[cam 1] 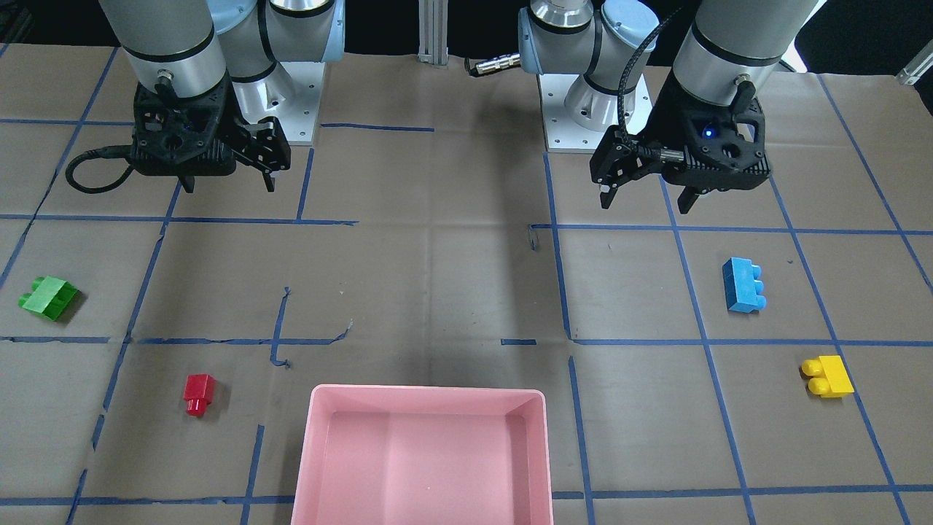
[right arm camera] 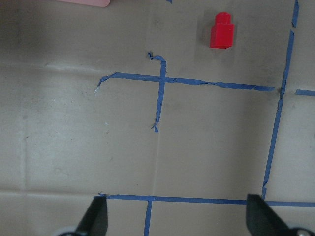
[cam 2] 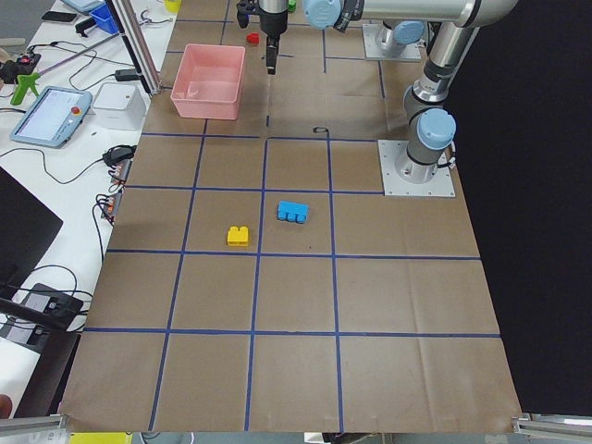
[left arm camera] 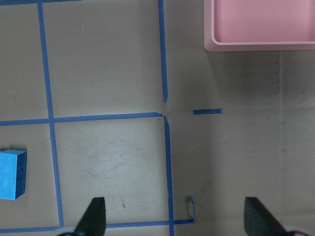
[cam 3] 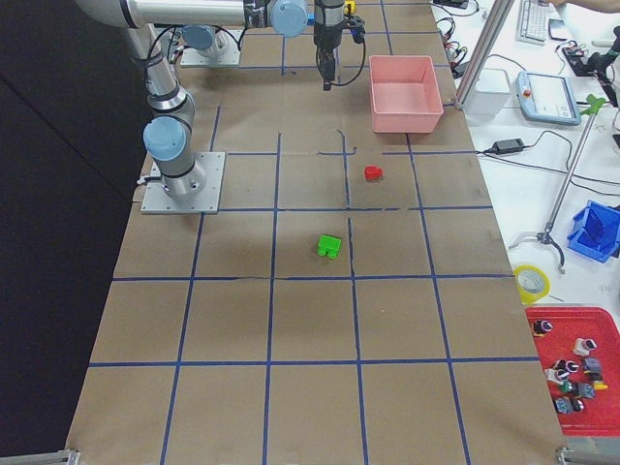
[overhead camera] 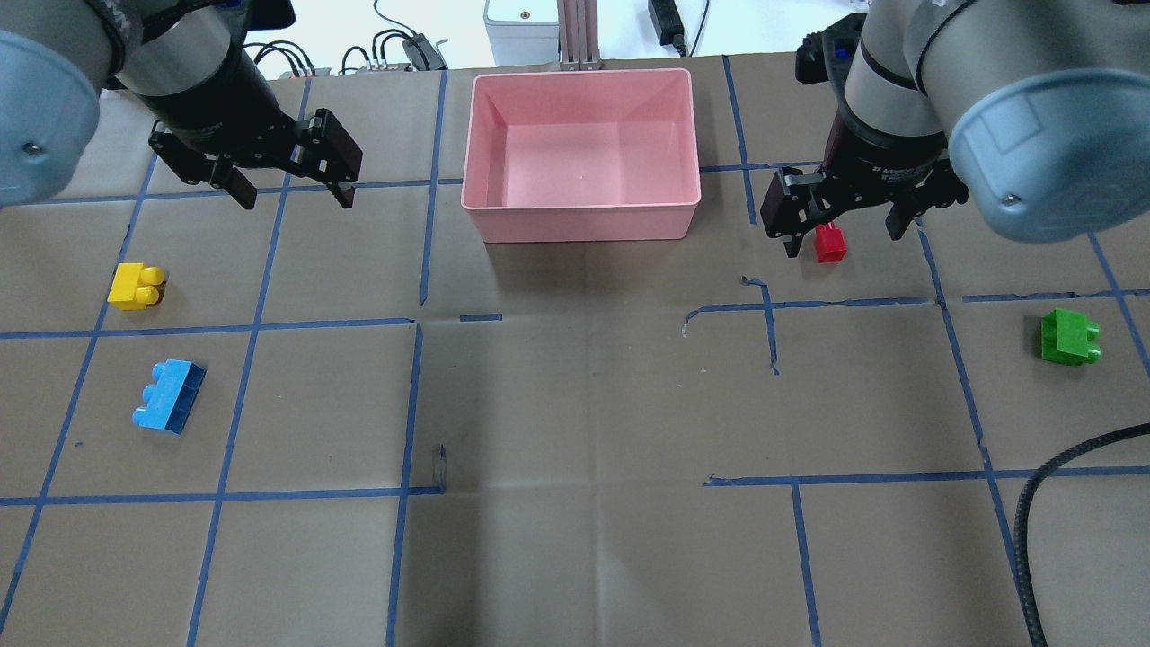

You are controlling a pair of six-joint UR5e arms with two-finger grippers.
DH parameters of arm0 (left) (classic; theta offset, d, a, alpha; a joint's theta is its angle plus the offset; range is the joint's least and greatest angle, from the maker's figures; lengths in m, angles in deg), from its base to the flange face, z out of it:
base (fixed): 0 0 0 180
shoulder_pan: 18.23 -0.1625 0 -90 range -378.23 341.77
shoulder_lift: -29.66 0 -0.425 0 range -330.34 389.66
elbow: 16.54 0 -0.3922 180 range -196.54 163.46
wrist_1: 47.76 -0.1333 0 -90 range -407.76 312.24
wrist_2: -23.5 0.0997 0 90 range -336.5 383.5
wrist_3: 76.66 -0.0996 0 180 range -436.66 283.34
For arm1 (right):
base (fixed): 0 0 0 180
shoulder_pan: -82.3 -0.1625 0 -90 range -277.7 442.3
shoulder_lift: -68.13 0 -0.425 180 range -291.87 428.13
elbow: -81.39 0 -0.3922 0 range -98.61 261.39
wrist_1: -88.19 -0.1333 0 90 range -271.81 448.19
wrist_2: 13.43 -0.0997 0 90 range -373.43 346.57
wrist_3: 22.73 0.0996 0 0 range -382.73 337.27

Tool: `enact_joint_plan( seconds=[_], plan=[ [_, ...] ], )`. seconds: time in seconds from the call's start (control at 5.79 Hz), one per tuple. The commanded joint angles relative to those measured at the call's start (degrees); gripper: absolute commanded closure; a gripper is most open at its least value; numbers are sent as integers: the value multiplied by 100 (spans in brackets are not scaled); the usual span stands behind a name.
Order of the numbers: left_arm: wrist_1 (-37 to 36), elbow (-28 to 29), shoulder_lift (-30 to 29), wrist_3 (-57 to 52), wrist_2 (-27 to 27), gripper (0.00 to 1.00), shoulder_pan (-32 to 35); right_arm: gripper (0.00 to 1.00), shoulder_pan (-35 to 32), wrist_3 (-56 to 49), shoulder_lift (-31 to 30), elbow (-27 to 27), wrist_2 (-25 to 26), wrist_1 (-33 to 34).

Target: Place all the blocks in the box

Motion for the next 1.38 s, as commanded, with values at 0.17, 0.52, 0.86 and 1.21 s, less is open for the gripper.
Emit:
enact_joint_plan(
  seconds=[0.17, 0.52, 0.86, 1.21],
  plan=[
    [-29, 0, 7, -31, 7, 1, -18, 0, 92, -45, -8, 65, -90, -69],
    [-37, 0, 7, -32, -1, 1, -18, 0, 198, -54, -8, 4, -73, -104],
    [-38, -35, 69, -84, -19, 1, -140, 0, 181, -63, 54, -5, -90, -104],
    [-37, -148, 78, -1315, -28, 1, -1171, 0, 181, -63, 71, -5, -99, -43]
  ],
)
